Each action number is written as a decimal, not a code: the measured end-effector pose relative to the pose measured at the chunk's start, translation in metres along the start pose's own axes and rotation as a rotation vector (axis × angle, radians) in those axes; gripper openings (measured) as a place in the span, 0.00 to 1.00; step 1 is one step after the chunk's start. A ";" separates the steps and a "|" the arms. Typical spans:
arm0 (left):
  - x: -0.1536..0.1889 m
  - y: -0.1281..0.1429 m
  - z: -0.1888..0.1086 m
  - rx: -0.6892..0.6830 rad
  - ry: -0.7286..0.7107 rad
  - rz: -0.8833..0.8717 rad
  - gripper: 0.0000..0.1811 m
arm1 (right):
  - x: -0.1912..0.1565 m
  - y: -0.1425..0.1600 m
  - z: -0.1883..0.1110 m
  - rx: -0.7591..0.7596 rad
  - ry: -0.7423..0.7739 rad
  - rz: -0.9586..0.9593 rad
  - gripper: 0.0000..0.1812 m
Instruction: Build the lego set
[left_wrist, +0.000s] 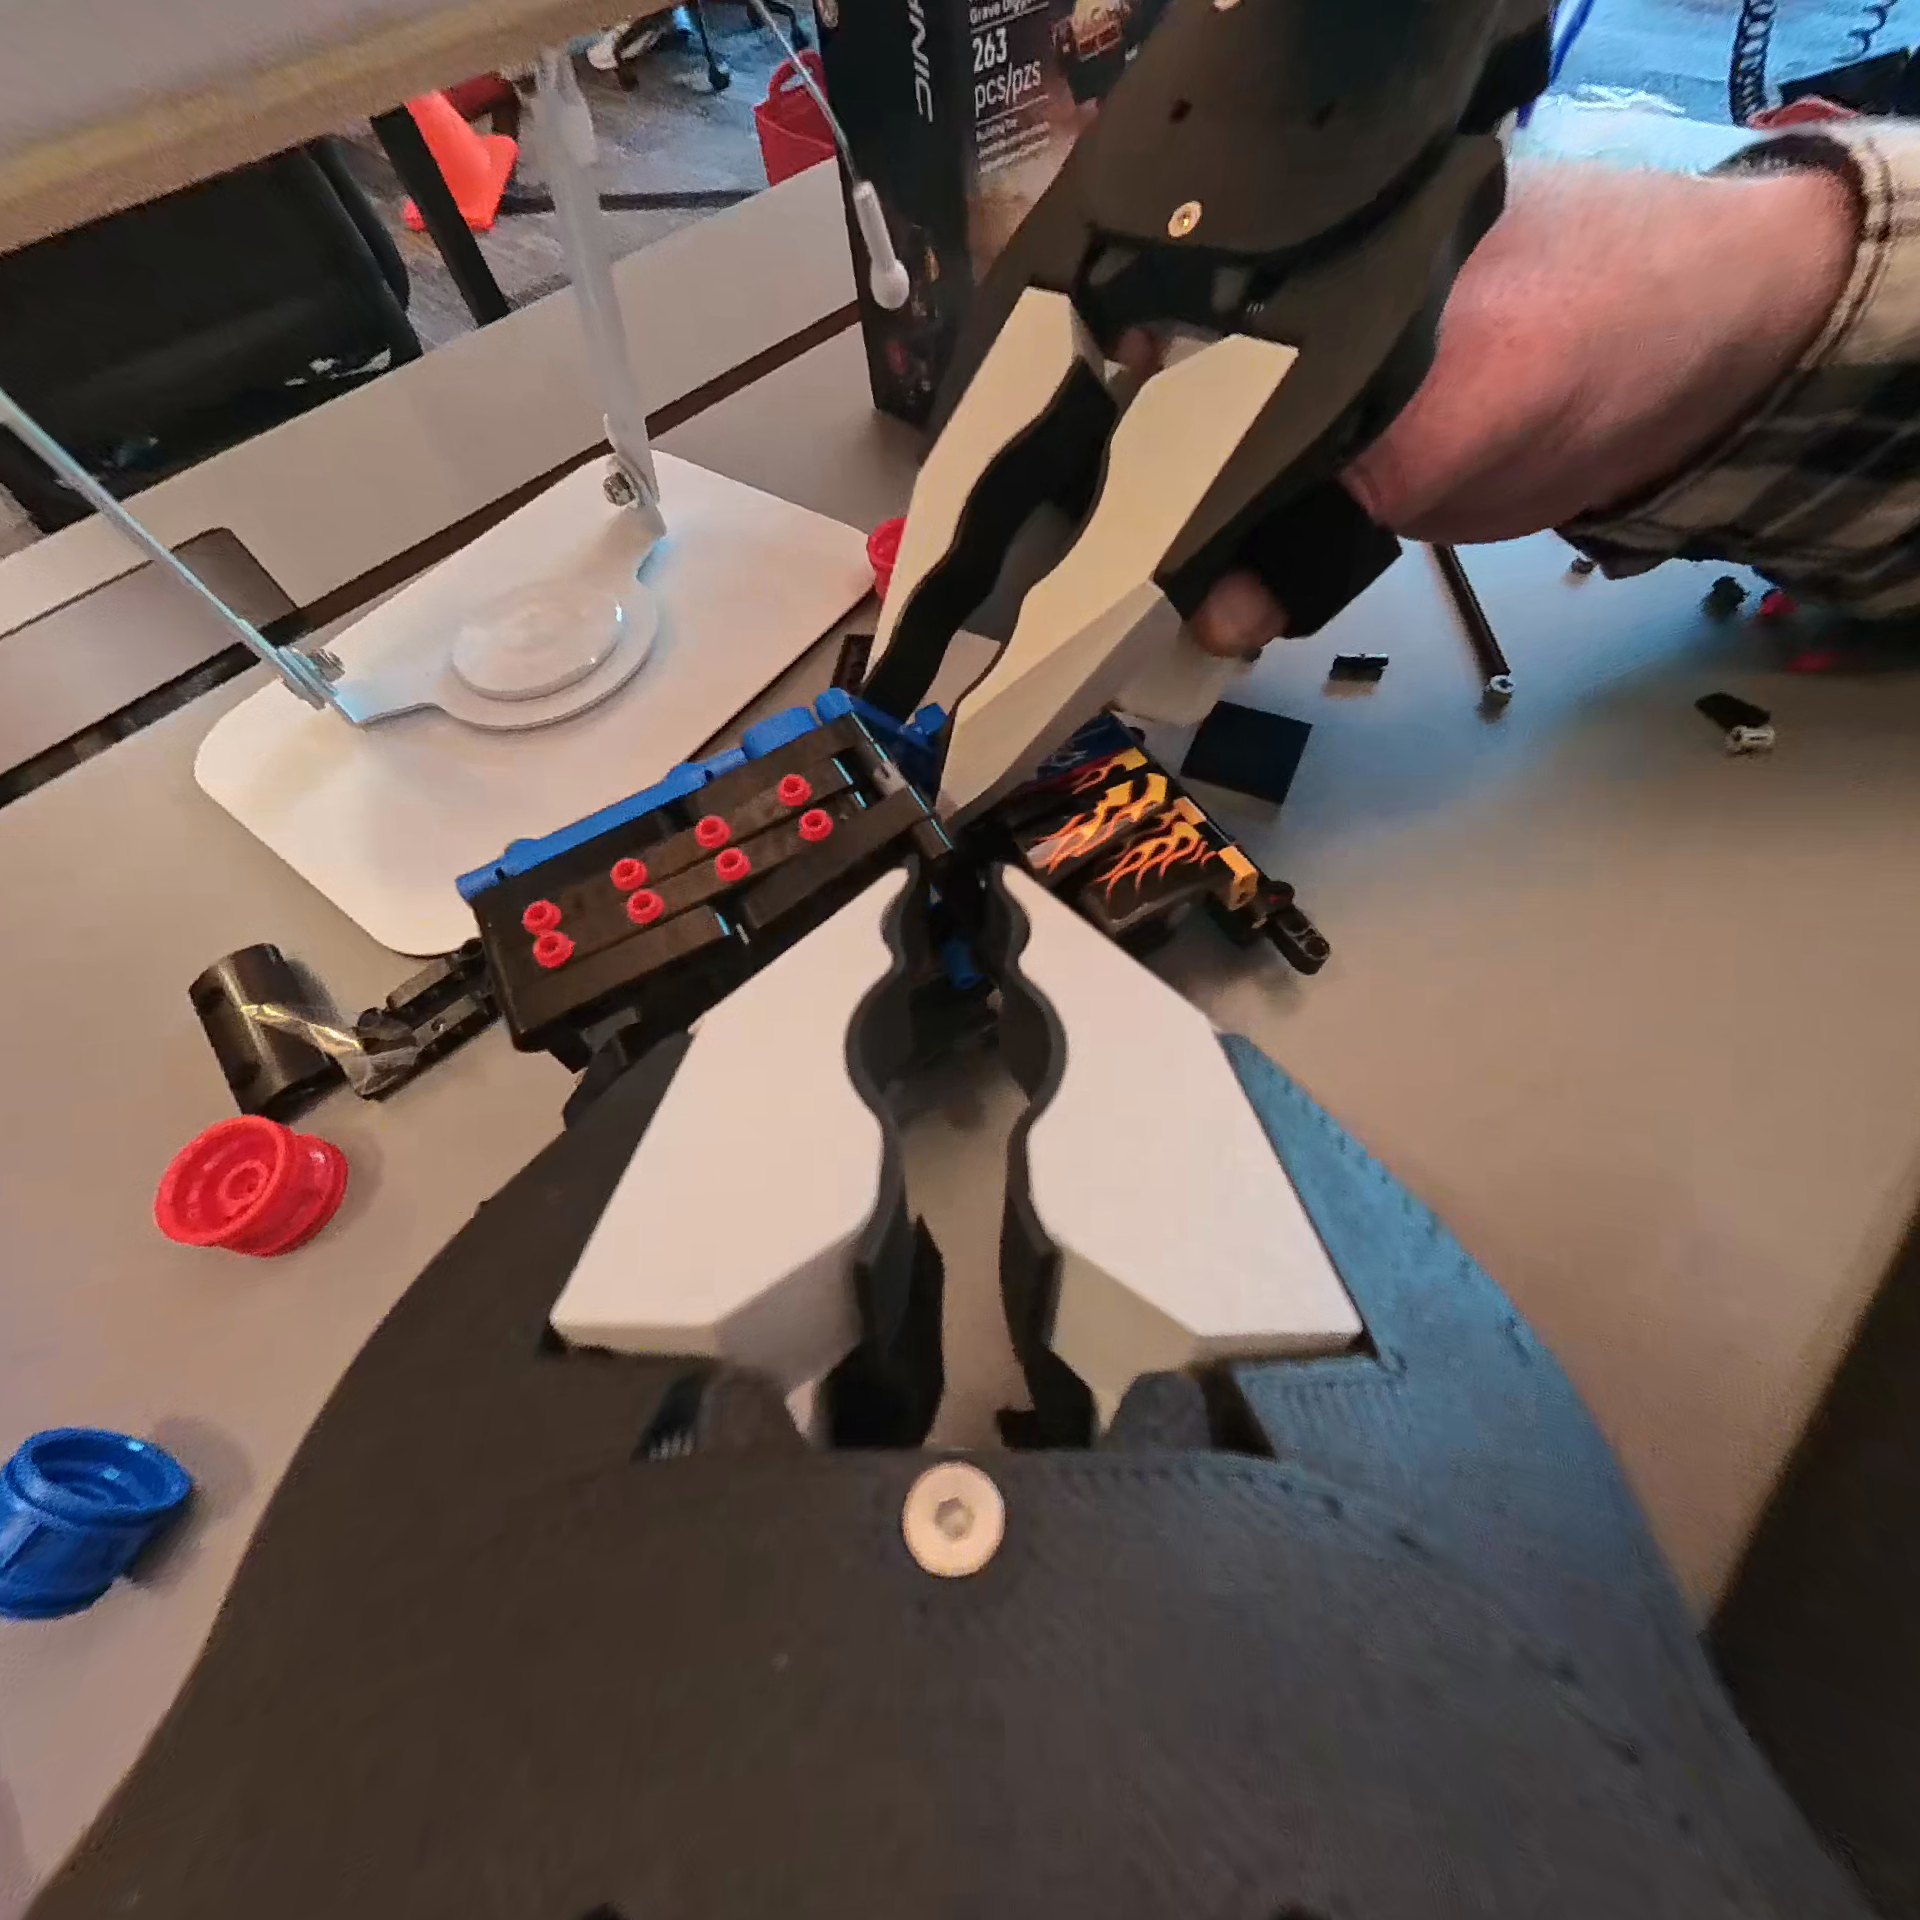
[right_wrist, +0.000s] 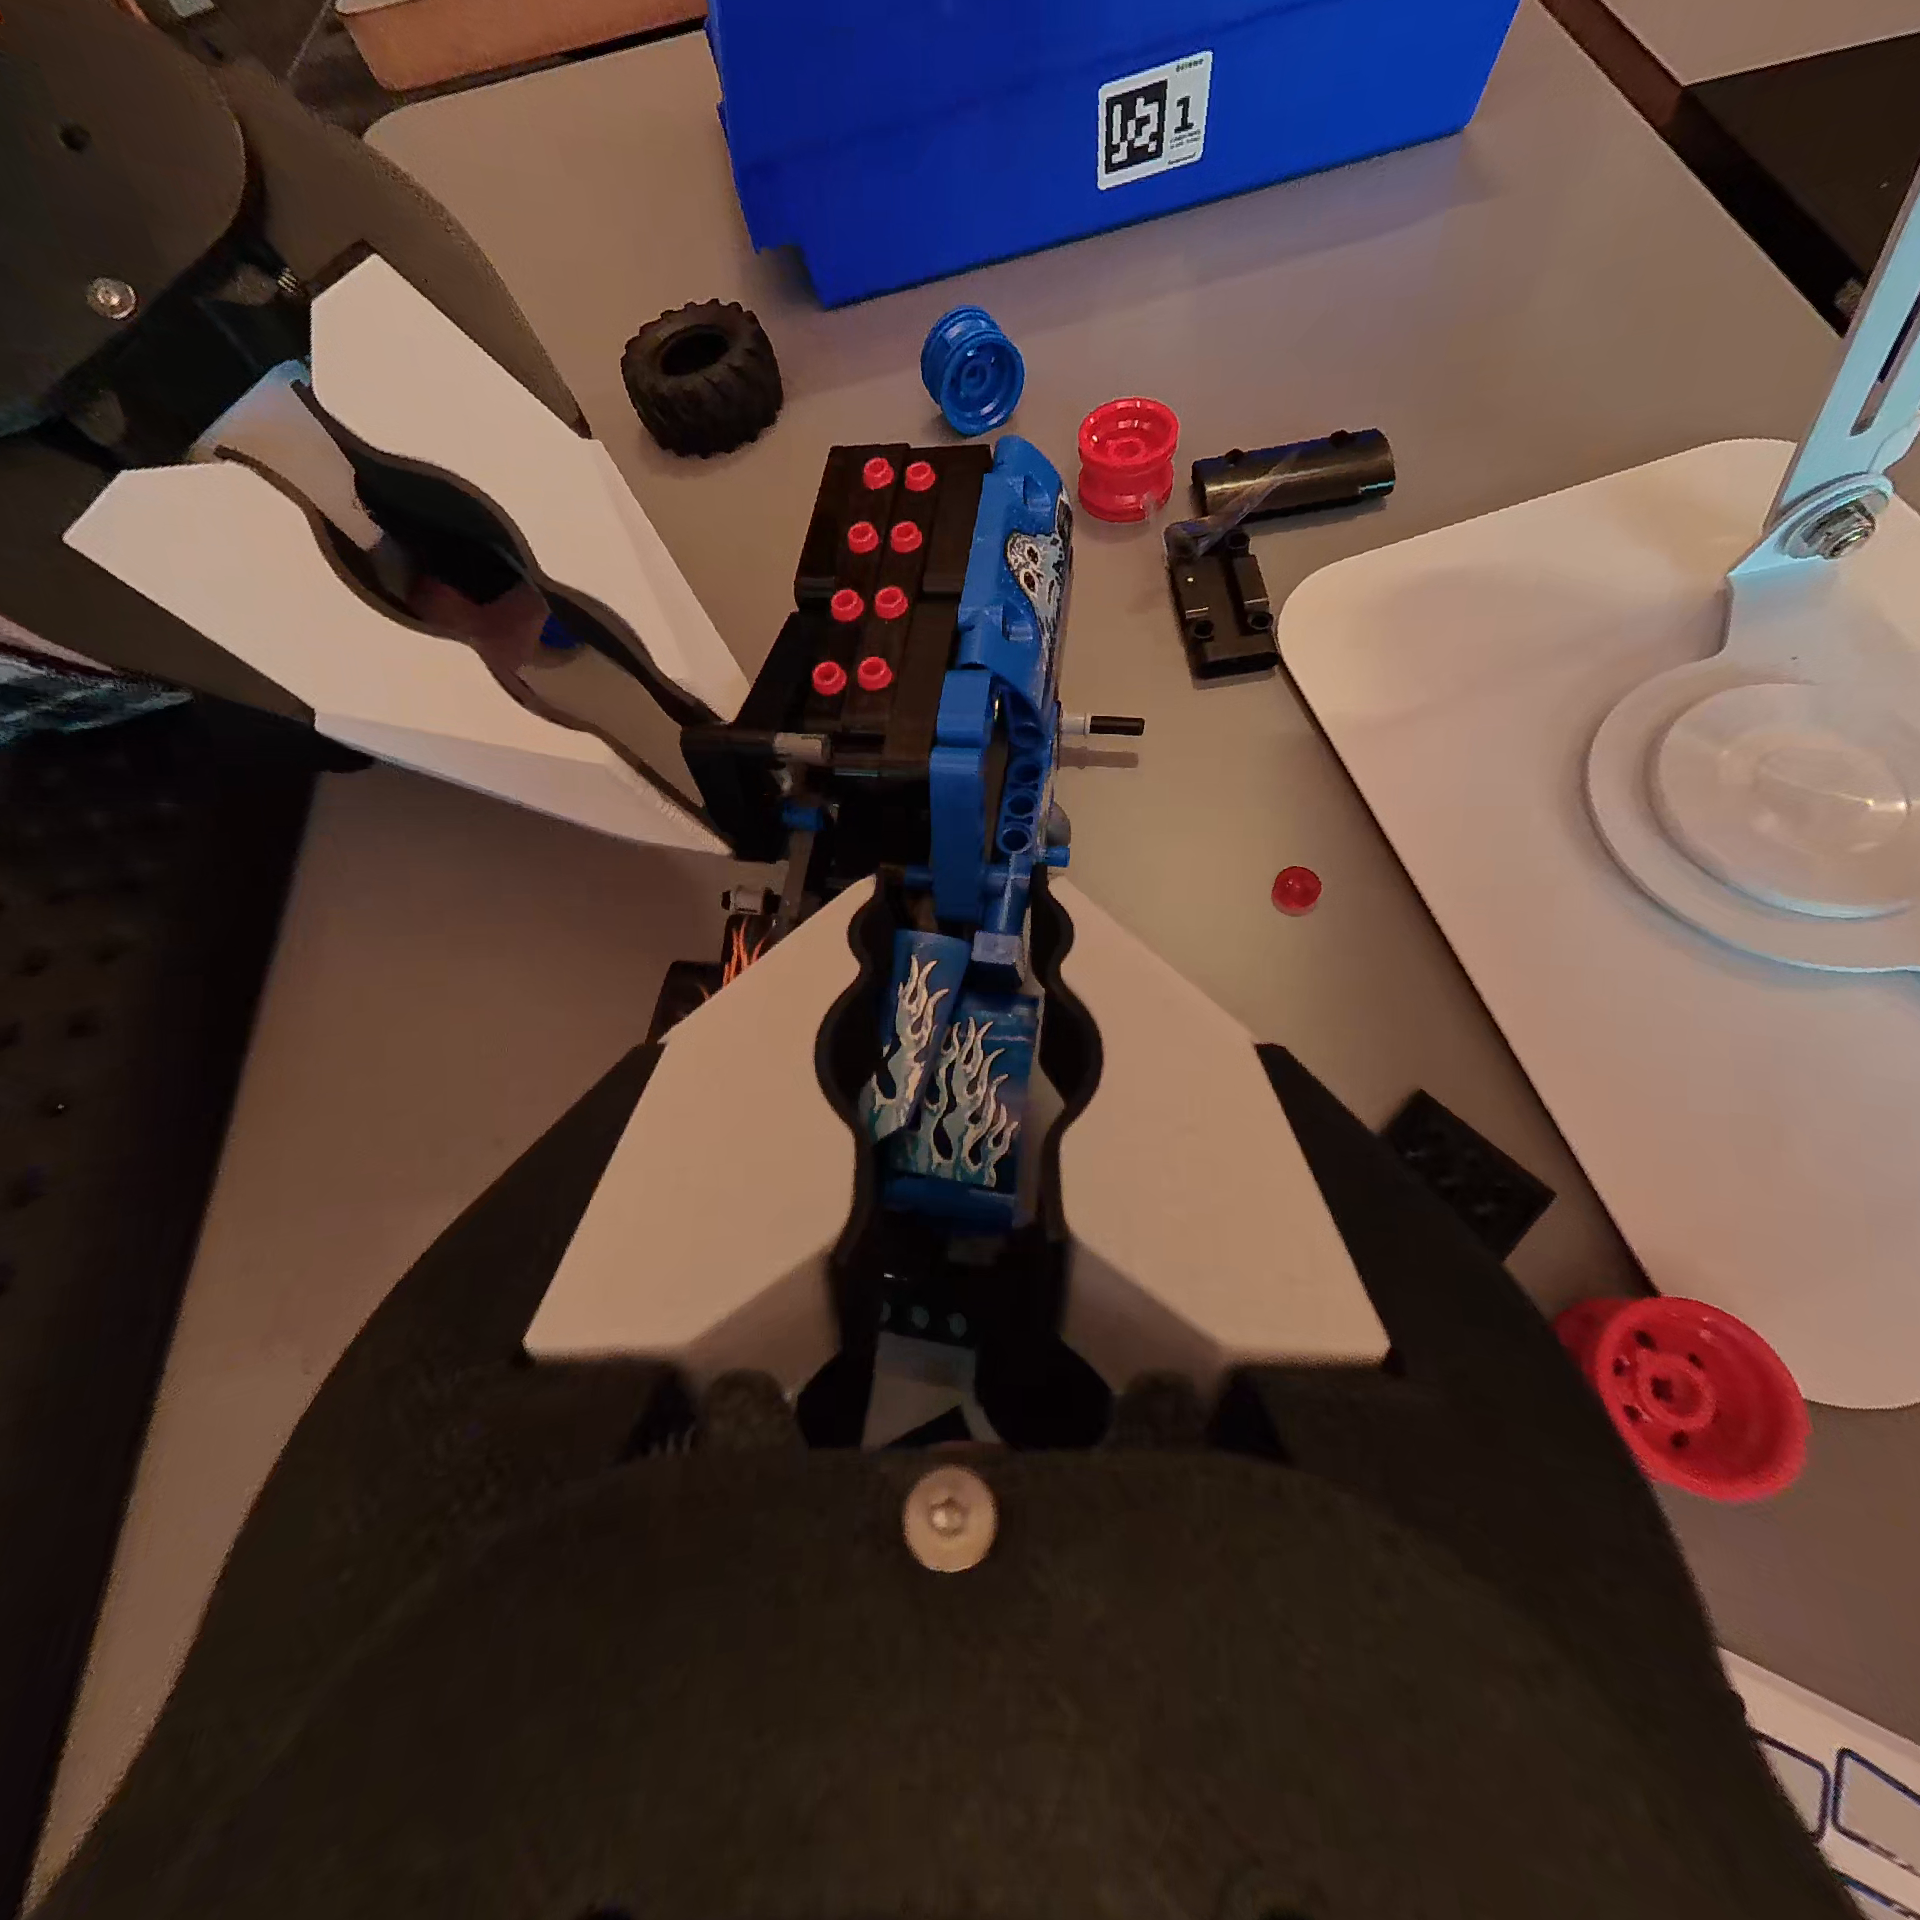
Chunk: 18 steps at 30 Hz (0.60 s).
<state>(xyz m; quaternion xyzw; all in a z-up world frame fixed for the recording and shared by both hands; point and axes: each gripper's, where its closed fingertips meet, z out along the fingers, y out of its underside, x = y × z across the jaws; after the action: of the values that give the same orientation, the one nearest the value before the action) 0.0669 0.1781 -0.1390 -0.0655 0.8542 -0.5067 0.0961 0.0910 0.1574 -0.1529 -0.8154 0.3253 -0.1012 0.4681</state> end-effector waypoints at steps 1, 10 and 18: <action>-0.001 0.001 0.000 -0.008 -0.003 0.021 0.05 | 0.000 0.000 0.000 0.002 0.000 0.001 0.13; -0.003 0.005 -0.003 -0.078 0.001 0.122 0.04 | 0.000 0.000 0.001 0.009 -0.006 0.015 0.13; -0.005 0.006 -0.006 -0.081 0.037 0.138 0.04 | 0.000 0.000 0.001 0.016 -0.007 0.018 0.13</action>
<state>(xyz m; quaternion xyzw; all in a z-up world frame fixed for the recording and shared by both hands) 0.0705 0.1872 -0.1410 -0.0008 0.8782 -0.4649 0.1120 0.0918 0.1584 -0.1534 -0.8091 0.3303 -0.0967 0.4764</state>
